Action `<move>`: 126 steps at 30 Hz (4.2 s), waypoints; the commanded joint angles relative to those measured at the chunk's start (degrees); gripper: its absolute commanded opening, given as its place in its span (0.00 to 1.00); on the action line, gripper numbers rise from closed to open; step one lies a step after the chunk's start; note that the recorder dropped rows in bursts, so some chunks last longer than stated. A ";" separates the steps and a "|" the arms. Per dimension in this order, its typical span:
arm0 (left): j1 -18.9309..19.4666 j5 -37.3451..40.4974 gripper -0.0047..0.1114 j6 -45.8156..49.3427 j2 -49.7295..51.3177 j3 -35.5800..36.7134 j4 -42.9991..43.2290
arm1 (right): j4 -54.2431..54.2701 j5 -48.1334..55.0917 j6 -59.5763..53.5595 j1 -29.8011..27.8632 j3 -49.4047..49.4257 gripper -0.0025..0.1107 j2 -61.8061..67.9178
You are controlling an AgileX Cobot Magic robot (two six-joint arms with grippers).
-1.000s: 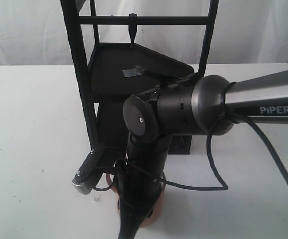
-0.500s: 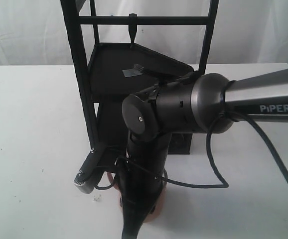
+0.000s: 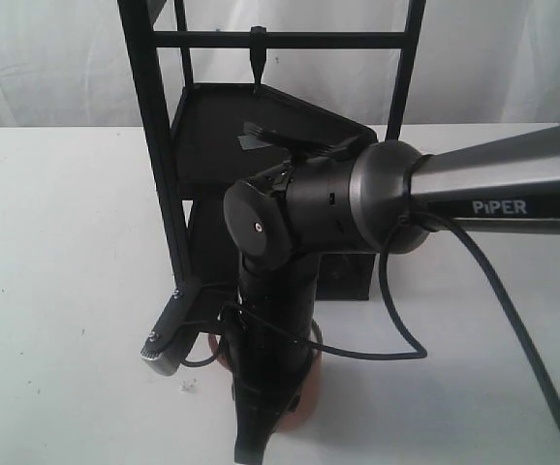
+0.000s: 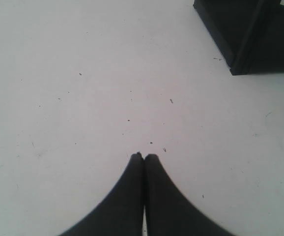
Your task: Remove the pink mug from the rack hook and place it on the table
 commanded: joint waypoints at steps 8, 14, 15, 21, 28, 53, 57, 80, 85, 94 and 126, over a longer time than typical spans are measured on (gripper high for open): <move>-0.14 -0.06 0.04 -0.02 -0.29 0.13 -0.54 | 0.33 0.50 1.05 0.25 -0.53 0.02 -0.21; -0.14 -0.06 0.04 -0.02 -0.29 0.13 -0.54 | 0.33 1.17 1.25 0.25 -0.53 0.02 -0.21; -0.14 -0.06 0.04 -0.02 -0.29 0.13 -0.54 | 0.33 1.17 1.25 0.25 -0.53 0.03 -0.21; -0.14 -0.06 0.04 -0.02 -0.29 0.13 -0.54 | 0.46 0.53 1.48 0.25 -0.53 0.20 -0.21; -0.14 -0.06 0.04 -0.02 -0.29 0.13 -0.54 | 0.46 0.53 1.48 0.25 -0.53 0.25 -0.21; -0.14 -0.06 0.04 -0.02 -0.29 0.13 -0.54 | 0.70 0.10 3.16 0.25 -0.53 0.25 -6.16; -0.14 -0.06 0.04 -0.02 -0.29 0.13 -0.54 | 0.71 0.10 4.48 0.25 -0.53 0.25 -8.08; -0.14 -0.06 0.04 -0.02 -0.29 0.13 -0.54 | 4.37 -2.12 11.78 0.25 7.69 0.23 -33.32; -0.14 -0.06 0.04 -0.02 -0.29 0.13 -0.54 | 7.07 -5.27 16.98 0.25 16.05 0.02 -46.52; -0.14 -0.06 0.04 -0.02 -0.29 0.13 -0.54 | 9.72 -17.42 29.36 0.25 24.94 0.02 -65.00; -0.14 -0.06 0.04 -0.02 -0.29 0.13 -0.54 | 9.04 -30.60 22.30 -28.36 53.80 0.02 -96.17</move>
